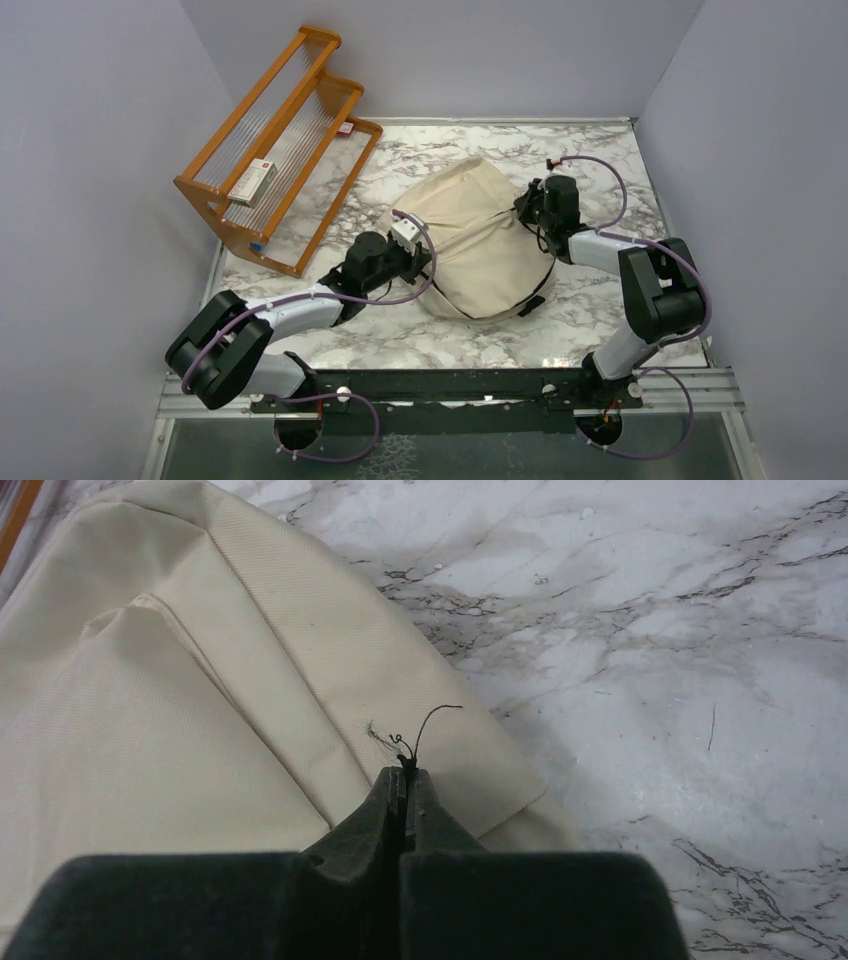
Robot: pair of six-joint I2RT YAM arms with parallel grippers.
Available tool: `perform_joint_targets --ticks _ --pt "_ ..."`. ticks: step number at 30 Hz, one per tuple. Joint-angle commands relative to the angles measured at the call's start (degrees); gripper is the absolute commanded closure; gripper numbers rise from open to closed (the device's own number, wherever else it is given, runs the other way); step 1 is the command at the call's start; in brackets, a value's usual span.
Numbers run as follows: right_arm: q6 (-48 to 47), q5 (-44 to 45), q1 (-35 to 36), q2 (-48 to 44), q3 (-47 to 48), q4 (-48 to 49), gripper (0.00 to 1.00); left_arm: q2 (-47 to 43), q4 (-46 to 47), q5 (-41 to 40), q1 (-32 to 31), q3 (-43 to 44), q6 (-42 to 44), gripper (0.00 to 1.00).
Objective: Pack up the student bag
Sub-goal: Zip the student bag at the center of the board.
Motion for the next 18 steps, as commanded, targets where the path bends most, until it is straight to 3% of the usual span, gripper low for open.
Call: perform_joint_targets --ticks 1,18 --pt "-2.38 9.25 -6.34 3.09 2.86 3.09 1.0 2.16 -4.22 -2.32 0.22 -1.47 -0.66 1.0" --pt "-0.79 6.65 -8.1 1.04 4.98 0.78 1.0 7.31 -3.33 1.14 0.23 3.84 1.07 1.0"
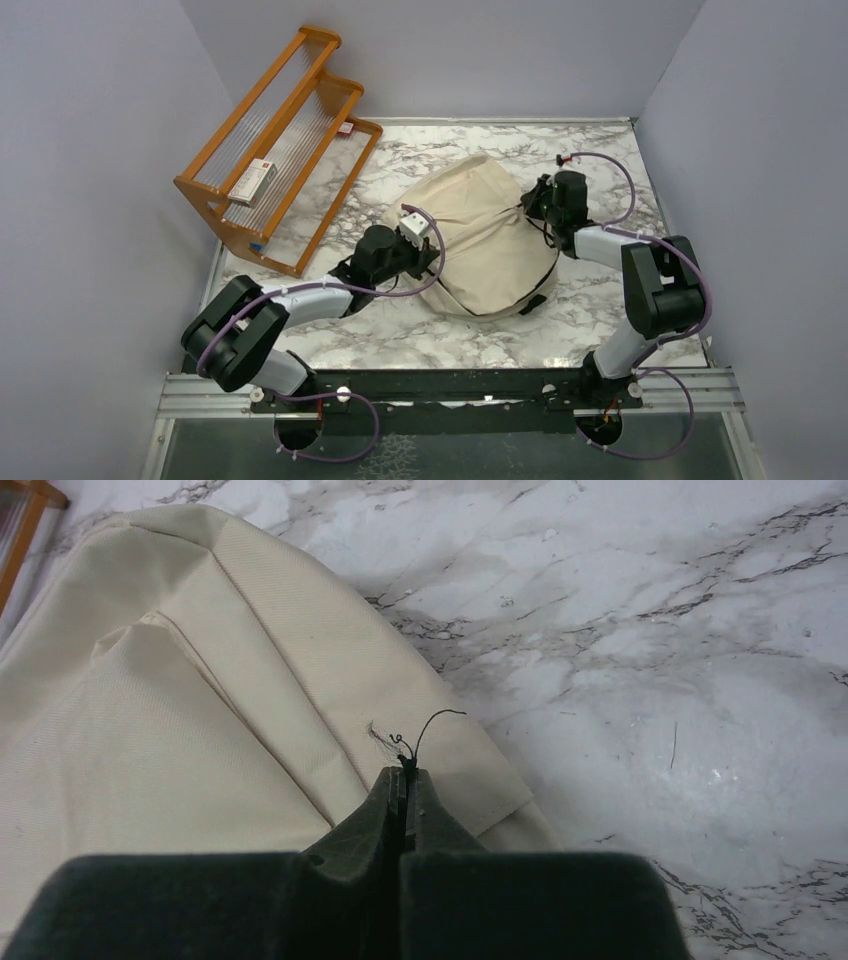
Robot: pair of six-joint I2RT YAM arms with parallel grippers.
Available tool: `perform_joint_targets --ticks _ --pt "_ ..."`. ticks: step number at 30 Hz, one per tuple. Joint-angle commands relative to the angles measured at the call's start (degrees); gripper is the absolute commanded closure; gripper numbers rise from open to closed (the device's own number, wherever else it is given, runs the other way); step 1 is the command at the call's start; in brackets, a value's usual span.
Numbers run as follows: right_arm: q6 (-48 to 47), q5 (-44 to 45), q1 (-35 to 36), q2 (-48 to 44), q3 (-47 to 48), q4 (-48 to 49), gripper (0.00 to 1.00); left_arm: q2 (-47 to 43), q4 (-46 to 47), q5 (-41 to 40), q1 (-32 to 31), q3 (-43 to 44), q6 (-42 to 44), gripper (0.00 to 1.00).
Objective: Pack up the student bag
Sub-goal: Zip the student bag at the center of the board.
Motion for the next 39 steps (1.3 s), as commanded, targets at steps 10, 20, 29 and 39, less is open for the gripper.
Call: perform_joint_targets --ticks 10,20,29,39 --pt "-2.72 10.01 -6.47 -0.13 5.73 1.27 1.0 7.86 -4.4 2.31 0.39 6.04 3.89 0.95" --pt "-3.41 7.7 -6.59 -1.61 8.23 0.57 0.67 3.83 -5.01 0.3 0.79 7.38 3.78 0.45" --pt "2.03 -0.13 -6.6 -12.43 9.0 -12.37 0.57 -4.93 -12.42 -3.29 5.1 8.39 -1.84 0.28" --pt "3.62 -13.86 -6.6 -25.24 8.14 -21.79 0.47 -11.42 -30.73 -2.89 20.92 13.49 -12.79 0.25"
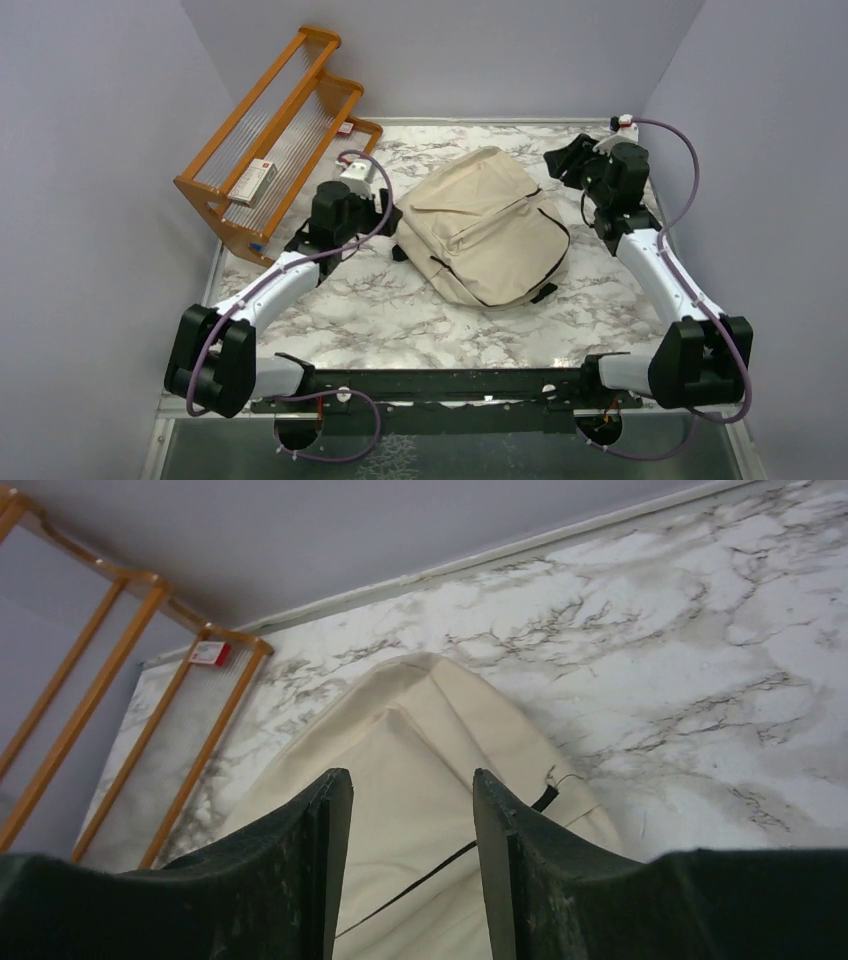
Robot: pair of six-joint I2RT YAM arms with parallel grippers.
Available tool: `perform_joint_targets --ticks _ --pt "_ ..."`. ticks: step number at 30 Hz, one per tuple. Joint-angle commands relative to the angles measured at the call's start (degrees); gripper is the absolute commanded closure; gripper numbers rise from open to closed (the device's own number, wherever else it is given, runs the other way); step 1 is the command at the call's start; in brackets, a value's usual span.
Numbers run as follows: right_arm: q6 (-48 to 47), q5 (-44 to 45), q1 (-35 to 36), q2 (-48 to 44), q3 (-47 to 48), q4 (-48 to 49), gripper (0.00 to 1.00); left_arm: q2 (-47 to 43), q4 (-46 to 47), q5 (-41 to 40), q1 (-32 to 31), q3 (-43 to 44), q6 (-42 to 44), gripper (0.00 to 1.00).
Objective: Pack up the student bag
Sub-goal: Zip the student bag at the center of the board, then reset both arms
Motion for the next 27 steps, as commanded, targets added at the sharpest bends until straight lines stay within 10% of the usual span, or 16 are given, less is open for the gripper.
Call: perform_joint_targets --ticks 1,14,27 --pt "0.51 -6.42 0.11 -6.52 -2.16 -5.49 0.46 -5.95 -9.54 -2.46 6.74 1.4 -7.72 0.24" --pt "-5.22 -4.76 0.14 -21.23 -9.05 -17.78 0.1 -31.63 -12.28 -12.22 9.07 -8.86 -10.7 0.01" --pt "-20.42 -0.69 3.9 -27.06 -9.7 -17.49 0.0 -35.31 -25.36 -23.57 9.07 -8.0 -12.7 0.01"
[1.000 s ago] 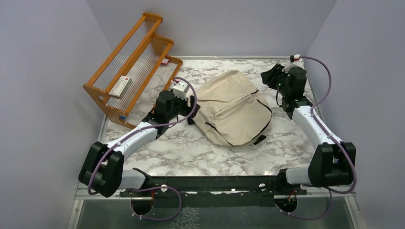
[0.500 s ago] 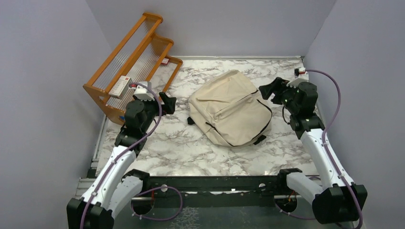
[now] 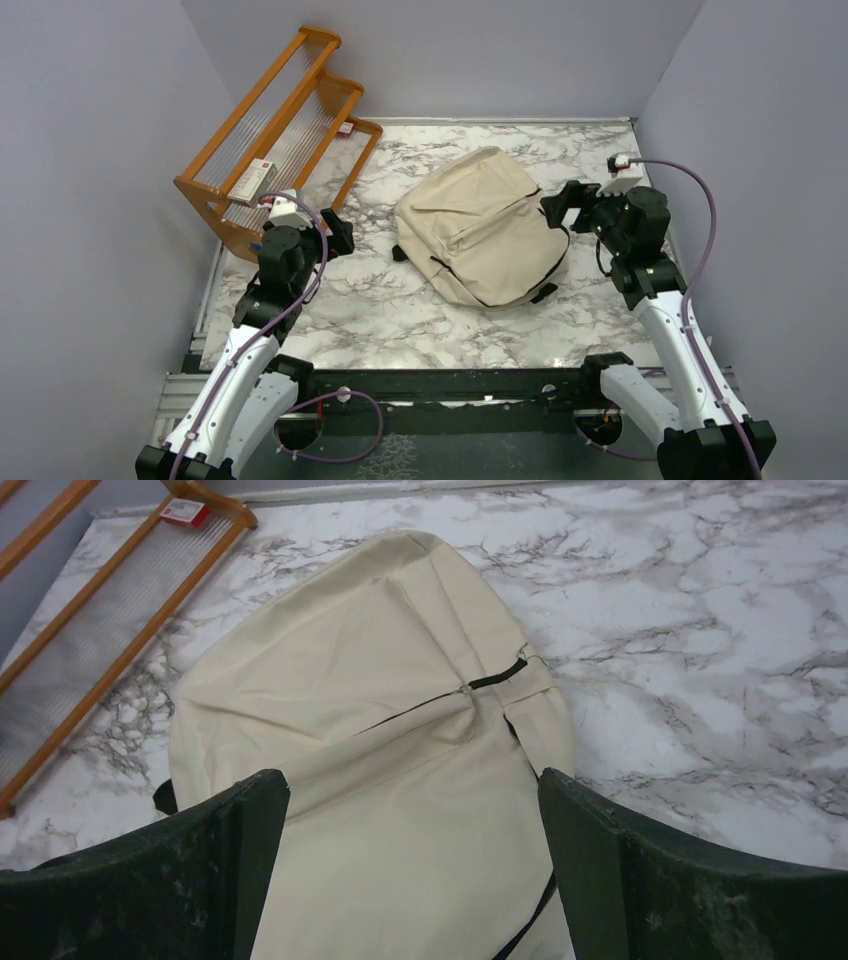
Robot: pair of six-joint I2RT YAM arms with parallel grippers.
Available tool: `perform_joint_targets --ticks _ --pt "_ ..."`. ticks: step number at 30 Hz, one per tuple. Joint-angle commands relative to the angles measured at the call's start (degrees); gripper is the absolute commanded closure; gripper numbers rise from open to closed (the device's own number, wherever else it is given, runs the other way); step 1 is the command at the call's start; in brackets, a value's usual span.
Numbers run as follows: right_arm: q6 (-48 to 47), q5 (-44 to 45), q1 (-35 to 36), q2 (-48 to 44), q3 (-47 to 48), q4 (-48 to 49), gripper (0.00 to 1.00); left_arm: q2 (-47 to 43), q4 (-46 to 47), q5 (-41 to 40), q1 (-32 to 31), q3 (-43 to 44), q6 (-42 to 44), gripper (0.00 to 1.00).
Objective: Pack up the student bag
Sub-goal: Reset both arms
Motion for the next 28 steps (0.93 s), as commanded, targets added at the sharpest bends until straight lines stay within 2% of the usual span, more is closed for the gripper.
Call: perform_joint_targets --ticks 1,19,28 --pt "-8.74 3.56 3.46 -2.67 -0.12 1.02 0.0 -0.27 -6.33 -8.88 0.21 1.63 -1.32 0.01" --pt "-6.64 4.58 3.81 -8.41 -6.05 7.45 0.0 -4.36 -4.14 -10.12 0.21 -0.61 0.7 0.01" --pt "-5.8 5.09 3.85 -8.02 -5.32 6.64 0.0 -4.86 -4.45 -10.37 0.21 -0.7 0.32 0.01"
